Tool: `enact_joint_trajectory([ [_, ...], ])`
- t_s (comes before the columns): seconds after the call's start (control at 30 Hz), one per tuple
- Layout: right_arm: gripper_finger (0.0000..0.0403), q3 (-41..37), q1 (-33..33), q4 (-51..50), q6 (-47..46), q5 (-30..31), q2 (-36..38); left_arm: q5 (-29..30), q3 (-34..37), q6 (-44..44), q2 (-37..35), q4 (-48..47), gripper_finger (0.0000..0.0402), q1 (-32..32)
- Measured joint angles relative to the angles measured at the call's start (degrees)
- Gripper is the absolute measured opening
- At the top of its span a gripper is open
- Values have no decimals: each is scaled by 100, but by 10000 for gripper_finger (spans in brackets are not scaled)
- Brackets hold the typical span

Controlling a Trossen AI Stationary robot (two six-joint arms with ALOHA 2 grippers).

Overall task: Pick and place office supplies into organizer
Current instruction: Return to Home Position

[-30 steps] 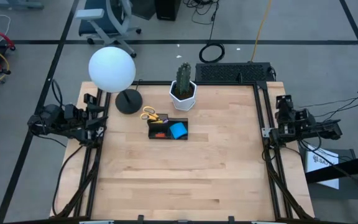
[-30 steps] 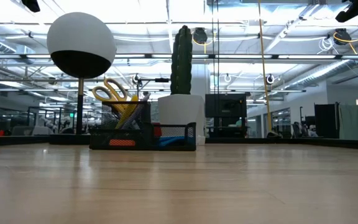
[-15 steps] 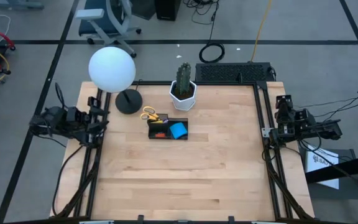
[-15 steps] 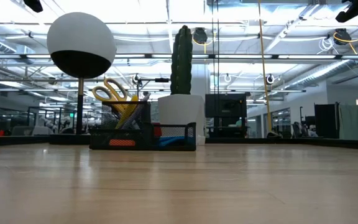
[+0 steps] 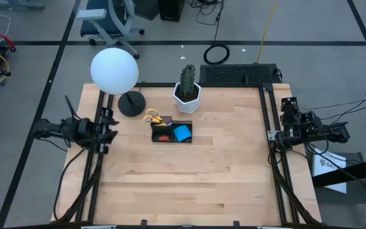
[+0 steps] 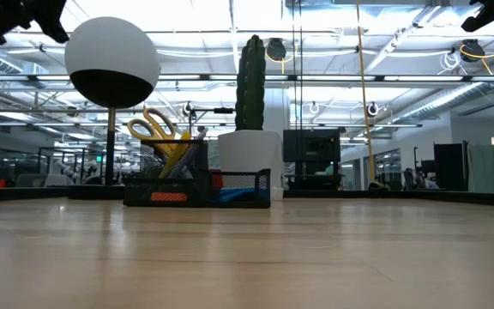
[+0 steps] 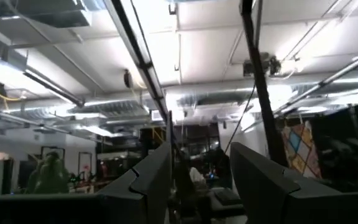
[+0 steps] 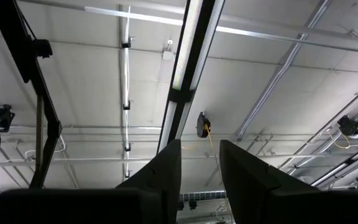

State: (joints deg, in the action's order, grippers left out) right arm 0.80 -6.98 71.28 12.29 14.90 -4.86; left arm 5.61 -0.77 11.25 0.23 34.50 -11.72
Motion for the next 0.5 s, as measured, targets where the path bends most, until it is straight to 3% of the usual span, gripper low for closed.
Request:
enact_joint_trajectory([
  [0.5,100,0,2,-683,-107,7,0,-407,-31,-138,4,-261,170,1],
])
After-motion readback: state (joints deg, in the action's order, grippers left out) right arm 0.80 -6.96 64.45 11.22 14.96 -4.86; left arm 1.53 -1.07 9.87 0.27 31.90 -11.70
